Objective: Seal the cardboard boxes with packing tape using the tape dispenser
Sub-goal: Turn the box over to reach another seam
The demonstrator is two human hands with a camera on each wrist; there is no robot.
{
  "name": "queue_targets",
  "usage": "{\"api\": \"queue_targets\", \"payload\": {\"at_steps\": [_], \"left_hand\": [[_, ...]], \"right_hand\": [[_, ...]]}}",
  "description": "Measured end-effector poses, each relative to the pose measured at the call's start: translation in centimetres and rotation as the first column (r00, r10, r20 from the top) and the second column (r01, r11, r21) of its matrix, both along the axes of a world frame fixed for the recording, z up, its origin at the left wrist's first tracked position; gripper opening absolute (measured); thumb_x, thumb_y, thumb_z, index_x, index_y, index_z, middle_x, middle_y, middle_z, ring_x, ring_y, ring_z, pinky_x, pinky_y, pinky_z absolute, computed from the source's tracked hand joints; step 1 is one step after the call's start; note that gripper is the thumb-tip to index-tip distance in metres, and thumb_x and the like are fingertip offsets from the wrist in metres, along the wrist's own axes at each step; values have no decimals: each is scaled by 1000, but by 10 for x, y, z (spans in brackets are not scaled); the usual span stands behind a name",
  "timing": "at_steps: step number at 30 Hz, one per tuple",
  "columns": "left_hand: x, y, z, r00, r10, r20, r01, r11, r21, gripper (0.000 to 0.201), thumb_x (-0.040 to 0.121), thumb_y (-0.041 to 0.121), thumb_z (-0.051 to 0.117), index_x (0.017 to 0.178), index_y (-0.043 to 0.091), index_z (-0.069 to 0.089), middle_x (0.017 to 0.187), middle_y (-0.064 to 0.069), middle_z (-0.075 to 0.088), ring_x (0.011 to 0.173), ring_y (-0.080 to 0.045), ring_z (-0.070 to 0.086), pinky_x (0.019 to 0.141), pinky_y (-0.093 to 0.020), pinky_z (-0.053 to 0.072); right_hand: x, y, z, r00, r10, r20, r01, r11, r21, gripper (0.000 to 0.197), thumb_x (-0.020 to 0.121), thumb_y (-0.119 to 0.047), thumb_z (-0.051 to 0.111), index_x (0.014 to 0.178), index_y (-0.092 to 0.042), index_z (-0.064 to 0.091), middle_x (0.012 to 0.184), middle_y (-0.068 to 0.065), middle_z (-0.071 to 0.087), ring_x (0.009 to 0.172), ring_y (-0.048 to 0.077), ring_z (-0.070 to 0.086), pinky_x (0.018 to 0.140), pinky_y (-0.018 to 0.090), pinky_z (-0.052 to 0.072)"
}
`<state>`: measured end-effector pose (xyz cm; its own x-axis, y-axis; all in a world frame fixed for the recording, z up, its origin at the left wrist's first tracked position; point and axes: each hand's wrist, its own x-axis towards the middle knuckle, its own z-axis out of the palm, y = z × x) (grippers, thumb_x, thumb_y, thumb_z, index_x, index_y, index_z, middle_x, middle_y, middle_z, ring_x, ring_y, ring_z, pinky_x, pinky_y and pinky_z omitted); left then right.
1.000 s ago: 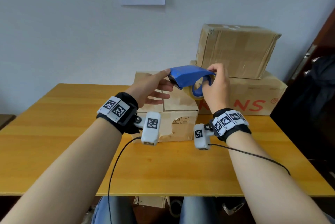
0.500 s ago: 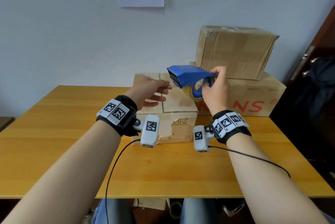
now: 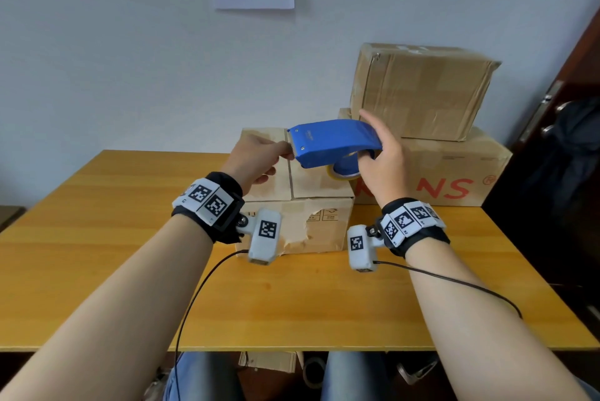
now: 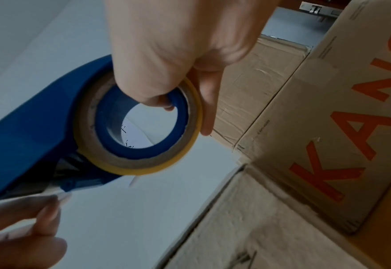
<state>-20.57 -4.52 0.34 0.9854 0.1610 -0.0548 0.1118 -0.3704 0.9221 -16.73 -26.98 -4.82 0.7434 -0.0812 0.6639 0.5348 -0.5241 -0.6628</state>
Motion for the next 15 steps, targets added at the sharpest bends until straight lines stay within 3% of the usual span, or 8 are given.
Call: {"api": "queue_targets", "payload": {"at_steps": [6, 8, 11, 15], "left_hand": [[2, 11, -1, 999, -4, 38, 3, 1000, 24, 26, 93, 28, 66, 71, 16, 73, 82, -9, 38, 75, -23, 37, 56, -28, 33], [3, 12, -1, 998, -12, 58, 9, 999, 44, 27, 93, 31, 66, 70, 18, 74, 78, -8, 37, 73, -23, 36, 55, -28, 32], [3, 12, -3, 996, -2, 87, -5, 996, 88, 30, 94, 35, 66, 68, 22, 75, 69, -6, 36, 68, -22, 33, 58, -31, 32], [3, 14, -5, 997, -1, 78, -7, 995, 100, 31, 95, 38, 64, 74, 19, 76, 66, -4, 36, 66, -20, 33, 62, -32, 33]], "right_hand": [[3, 2, -1, 997, -63, 54, 69, 992, -103, 66, 88, 8, 56, 143, -28, 56, 111, 1, 58, 94, 17, 57, 67, 16, 46], [3, 4, -2, 995, -76, 67, 82, 993, -88, 66, 88, 8, 56, 143, -28, 56, 110, -2, 56, 97, 17, 56, 68, 16, 47], [2, 7, -6, 992, -86, 91, 92, 994, -64, 68, 86, 11, 56, 143, -25, 56, 111, -2, 54, 102, 19, 56, 71, 28, 54], [0, 8, -9, 991, -89, 95, 93, 995, -41, 64, 87, 11, 59, 142, -22, 57, 117, 3, 57, 107, 18, 56, 73, 24, 52]]}}
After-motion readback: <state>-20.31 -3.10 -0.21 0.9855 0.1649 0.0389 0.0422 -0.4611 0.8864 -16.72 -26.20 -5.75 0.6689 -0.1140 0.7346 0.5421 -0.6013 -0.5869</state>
